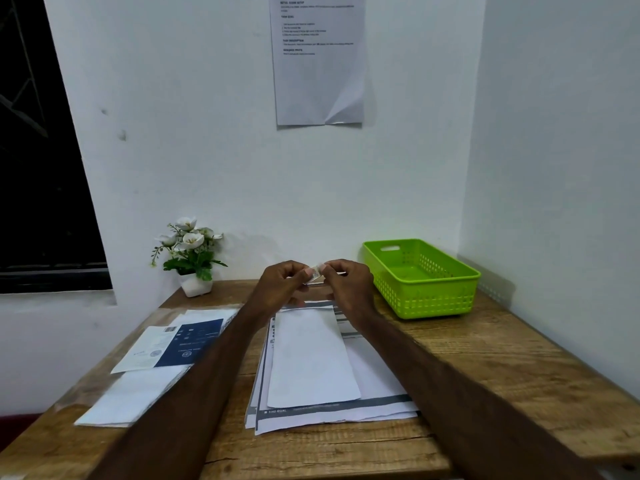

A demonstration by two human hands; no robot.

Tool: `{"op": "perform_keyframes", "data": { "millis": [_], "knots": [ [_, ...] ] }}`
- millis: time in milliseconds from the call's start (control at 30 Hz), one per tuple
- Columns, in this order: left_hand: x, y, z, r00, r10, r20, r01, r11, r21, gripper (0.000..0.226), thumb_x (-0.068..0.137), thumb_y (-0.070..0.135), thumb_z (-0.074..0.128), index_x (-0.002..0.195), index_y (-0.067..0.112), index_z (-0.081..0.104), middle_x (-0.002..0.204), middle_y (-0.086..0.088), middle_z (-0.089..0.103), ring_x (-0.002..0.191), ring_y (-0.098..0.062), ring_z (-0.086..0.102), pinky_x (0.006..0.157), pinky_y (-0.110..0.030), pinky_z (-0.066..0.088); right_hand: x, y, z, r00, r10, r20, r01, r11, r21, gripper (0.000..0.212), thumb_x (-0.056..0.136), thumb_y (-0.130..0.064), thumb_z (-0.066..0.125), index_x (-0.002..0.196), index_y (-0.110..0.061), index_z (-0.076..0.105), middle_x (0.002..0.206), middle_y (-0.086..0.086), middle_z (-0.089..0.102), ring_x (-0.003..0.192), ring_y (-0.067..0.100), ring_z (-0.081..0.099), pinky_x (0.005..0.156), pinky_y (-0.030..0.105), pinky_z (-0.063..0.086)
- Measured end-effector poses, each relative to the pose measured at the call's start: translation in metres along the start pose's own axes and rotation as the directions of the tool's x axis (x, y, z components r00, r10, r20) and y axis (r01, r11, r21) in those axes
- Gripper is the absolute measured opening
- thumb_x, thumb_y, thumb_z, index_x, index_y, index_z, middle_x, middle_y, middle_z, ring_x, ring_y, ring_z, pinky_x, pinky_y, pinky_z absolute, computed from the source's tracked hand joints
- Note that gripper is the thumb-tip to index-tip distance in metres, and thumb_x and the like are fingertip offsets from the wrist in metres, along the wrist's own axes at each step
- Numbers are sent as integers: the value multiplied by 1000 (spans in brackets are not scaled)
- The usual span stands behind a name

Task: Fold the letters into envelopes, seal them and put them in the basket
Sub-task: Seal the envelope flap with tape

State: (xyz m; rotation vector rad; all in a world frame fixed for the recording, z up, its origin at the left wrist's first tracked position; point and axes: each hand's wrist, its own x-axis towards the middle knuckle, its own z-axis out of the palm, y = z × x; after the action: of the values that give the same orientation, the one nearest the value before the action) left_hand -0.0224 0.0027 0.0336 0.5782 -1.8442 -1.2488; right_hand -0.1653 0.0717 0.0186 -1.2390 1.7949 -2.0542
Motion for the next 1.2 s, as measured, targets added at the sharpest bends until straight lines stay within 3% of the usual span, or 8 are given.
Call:
{"op": "perform_keyframes", "data": {
  "millis": [233, 333, 533, 700, 767, 900, 1100, 1200],
  "knots": [
    [3, -3, -1, 1000, -2, 7, 2, 1000, 14, 21, 96, 27, 70, 104, 9, 74, 101, -18, 73, 83, -14, 69, 63, -35, 61, 0, -3, -1, 997, 78, -20, -77, 995, 65, 12, 83, -24, 71, 73, -18, 75, 70, 1, 75, 73, 26, 75, 64, 51, 63],
    [3, -4, -1, 1000, 4, 16, -4, 1000, 29, 21, 96, 26, 69, 105, 8, 73, 103, -19, 72, 83, -13, 69, 62, -35, 61, 0, -8, -2, 986, 162, -26, -156, 976, 155, 11, 87, -13, 70, 78, -14, 76, 78, 11, 76, 75, 30, 76, 55, 41, 61],
    [3, -4, -2, 999, -4, 40, 2, 999, 45, 21, 97, 28, 68, 106, 10, 73, 104, -18, 72, 85, -13, 69, 65, -38, 63, -2, -15, -4, 945, 327, 1, -307, 886, 347, 10, 96, -6, 61, 98, -3, 70, 84, 11, 73, 61, 14, 70, 47, 28, 55],
    [6, -8, -6, 1000, -11, 28, 8, 995, 95, 18, 97, 27, 68, 103, 11, 74, 101, -15, 73, 86, -14, 68, 68, -44, 62, -3, -17, -8, 910, 412, 38, -376, 785, 493, 11, 99, -4, 56, 90, -8, 62, 78, 9, 70, 50, 10, 68, 42, 26, 53],
    [9, -12, -12, 999, 31, -17, -26, 975, 219, 16, 96, 31, 69, 99, 17, 75, 96, -6, 75, 87, -17, 70, 68, -43, 63, -2, -17, -10, 909, 417, 25, -376, 791, 483, 9, 99, -5, 57, 92, -7, 63, 80, 10, 70, 50, 11, 67, 38, 23, 51],
    [16, -25, -26, 973, 152, -173, -15, 792, 610, 16, 94, 38, 68, 97, 25, 77, 107, 14, 75, 92, -11, 69, 80, -32, 56, -1, -15, -12, 916, 402, 1, -359, 818, 450, 8, 97, -6, 61, 90, -7, 65, 80, 9, 70, 50, 11, 64, 39, 24, 52],
    [17, -40, -44, 955, 182, -233, 128, 456, 881, 19, 97, 29, 63, 110, 28, 77, 110, 0, 76, 110, -24, 63, 82, -36, 52, -4, -12, -9, 923, 383, 16, -360, 851, 382, 6, 94, -7, 64, 90, -8, 67, 82, 10, 71, 58, 16, 66, 43, 26, 54],
    [18, -44, -46, 954, 141, -266, 203, 349, 915, 22, 96, 27, 65, 115, 25, 76, 111, -4, 74, 111, -24, 62, 81, -35, 52, -5, -11, -7, 926, 376, 23, -358, 859, 367, 5, 94, -7, 65, 90, -8, 68, 81, 10, 71, 59, 16, 65, 44, 27, 55]
  ]
}}
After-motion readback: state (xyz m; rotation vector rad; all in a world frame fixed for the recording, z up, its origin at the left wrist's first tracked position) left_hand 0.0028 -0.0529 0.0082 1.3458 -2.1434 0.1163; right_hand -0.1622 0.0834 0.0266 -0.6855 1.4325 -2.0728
